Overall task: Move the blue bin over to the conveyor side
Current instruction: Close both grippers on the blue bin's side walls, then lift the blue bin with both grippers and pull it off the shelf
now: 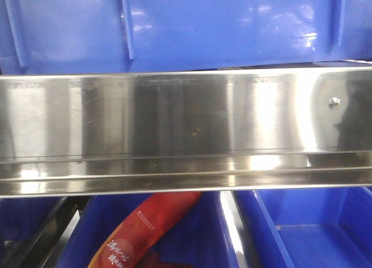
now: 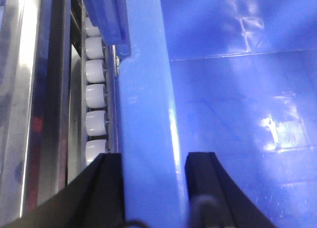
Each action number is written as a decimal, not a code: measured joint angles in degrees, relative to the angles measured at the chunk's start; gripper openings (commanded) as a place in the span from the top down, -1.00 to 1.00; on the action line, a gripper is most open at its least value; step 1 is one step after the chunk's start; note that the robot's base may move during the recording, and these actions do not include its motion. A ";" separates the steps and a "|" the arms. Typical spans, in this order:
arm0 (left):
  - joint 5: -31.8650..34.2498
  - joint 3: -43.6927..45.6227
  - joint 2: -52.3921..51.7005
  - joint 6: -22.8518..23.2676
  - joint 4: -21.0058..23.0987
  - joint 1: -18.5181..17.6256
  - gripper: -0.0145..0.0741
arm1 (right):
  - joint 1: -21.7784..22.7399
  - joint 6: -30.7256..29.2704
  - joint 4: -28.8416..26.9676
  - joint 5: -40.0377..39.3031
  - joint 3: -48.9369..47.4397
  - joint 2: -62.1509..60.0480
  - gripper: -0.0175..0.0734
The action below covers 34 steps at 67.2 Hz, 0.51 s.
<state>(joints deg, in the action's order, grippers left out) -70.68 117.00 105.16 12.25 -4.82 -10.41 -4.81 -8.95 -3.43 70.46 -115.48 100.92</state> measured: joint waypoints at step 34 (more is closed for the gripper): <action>-2.48 -0.63 -5.41 0.00 -1.64 0.00 0.69 | 0.00 0.00 -1.08 3.03 0.56 -4.17 0.79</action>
<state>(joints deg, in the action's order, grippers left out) -73.16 116.36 99.75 12.25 -6.46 -10.41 -4.81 -8.95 -4.51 73.49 -114.93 96.75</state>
